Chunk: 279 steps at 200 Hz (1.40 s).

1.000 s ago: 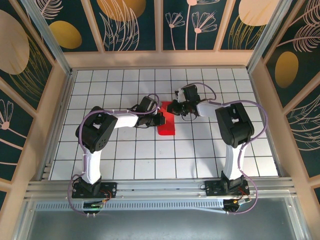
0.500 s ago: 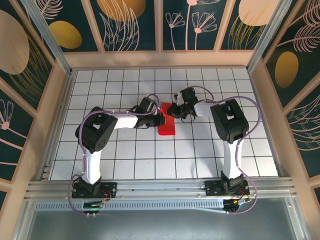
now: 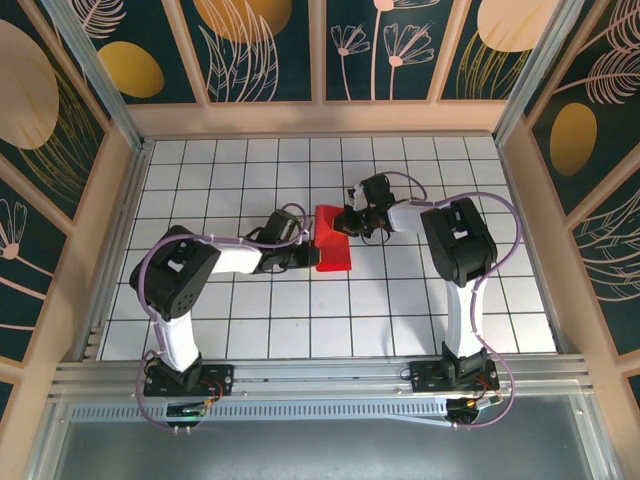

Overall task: Fold a paper plane with a square sheet of paper (fold left side to right side)
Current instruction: First fold the square sheet of paper in half at the center of the table.

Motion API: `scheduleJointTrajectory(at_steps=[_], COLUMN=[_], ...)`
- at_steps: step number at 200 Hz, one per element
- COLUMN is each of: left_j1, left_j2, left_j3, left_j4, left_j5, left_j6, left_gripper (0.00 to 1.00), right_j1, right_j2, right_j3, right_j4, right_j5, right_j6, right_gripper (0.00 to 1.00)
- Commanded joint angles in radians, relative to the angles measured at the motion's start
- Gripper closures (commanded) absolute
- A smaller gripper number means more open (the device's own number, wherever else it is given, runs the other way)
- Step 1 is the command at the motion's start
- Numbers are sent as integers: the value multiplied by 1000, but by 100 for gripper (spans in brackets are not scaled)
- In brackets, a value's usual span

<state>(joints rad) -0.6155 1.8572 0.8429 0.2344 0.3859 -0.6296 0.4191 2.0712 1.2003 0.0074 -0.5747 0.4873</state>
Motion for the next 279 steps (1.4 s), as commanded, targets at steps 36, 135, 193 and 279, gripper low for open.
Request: scheduleJointTrajectory(at_steps=[36,135,193,279], left_j1=[-13,39,12,-15], left_j2=[-59,-28,85,70], left_j3=[-90,155,196,55], left_j4=[-134,-190,-159,-165], left_j5=[36,86,137,94], left_j6=[-51,25,41,28], left_gripper=[100,100,100,100], right_j1=[-18,-10,-8,-7], right_j2=[51,45,49,50], right_j3=[-11,-16,-8,-6], right_j4=[-72,-72,-82,-94], right_j5=[71,65,69,83], right_j6=[-40,-52,-56,-67], right_gripper=[100,100,100,100])
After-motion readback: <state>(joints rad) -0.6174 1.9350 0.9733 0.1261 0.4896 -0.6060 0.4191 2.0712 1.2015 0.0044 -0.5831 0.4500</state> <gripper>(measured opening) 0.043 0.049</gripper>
